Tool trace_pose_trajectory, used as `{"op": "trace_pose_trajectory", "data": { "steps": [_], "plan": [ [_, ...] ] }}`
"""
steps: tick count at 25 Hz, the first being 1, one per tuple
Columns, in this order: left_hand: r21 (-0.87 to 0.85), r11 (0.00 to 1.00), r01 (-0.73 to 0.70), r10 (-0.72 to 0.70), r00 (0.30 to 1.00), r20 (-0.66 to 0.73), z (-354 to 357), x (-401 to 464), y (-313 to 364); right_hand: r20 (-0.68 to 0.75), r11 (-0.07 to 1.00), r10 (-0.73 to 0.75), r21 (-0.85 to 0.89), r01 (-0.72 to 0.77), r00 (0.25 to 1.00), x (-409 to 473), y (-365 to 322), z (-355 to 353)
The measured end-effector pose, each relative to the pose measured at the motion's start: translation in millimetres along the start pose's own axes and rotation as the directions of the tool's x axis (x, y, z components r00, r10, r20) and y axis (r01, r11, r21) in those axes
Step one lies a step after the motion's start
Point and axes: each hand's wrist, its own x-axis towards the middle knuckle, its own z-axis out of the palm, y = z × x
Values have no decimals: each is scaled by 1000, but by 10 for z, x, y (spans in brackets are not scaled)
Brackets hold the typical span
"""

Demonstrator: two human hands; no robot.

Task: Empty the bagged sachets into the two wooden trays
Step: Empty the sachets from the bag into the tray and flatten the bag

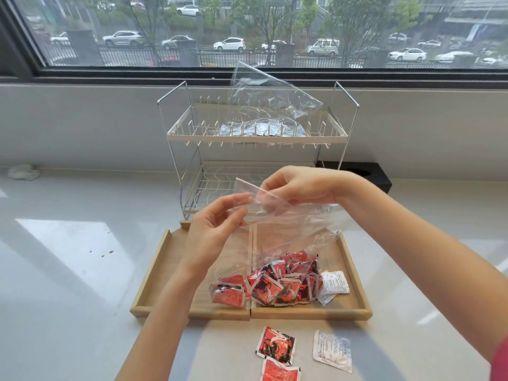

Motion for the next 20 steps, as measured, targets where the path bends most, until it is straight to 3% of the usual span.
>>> {"op": "trace_pose_trajectory", "data": {
  "steps": [3,6,9,12,14,17,20],
  "plan": [
    [-18,1000,25,-26,999,-36,-18,-29,-22,-123,994,-54,92,65,991,-102,-60,-107],
    [-32,999,23,-24,999,-40,-1,-38,-6,-146,993,-63,88,76,987,-125,-37,-124],
    [-39,999,18,-19,999,-39,9,-25,9,-109,997,63,-44,-68,992,-106,40,-100],
    [-36,999,21,-23,999,-46,-15,-37,-1,-97,940,287,-165,-300,953,-122,207,-147],
    [-35,999,26,-28,998,-54,-35,-45,-12,-77,911,357,-190,-366,931,-157,317,-190],
    [-44,999,30,-33,997,-75,-51,-35,-25,-39,948,308,-72,-310,951,-273,364,-264],
    [-47,998,36,-40,996,-84,-61,-13,-43,-94,985,169,38,-166,981,-384,359,-329]
  ]
}}
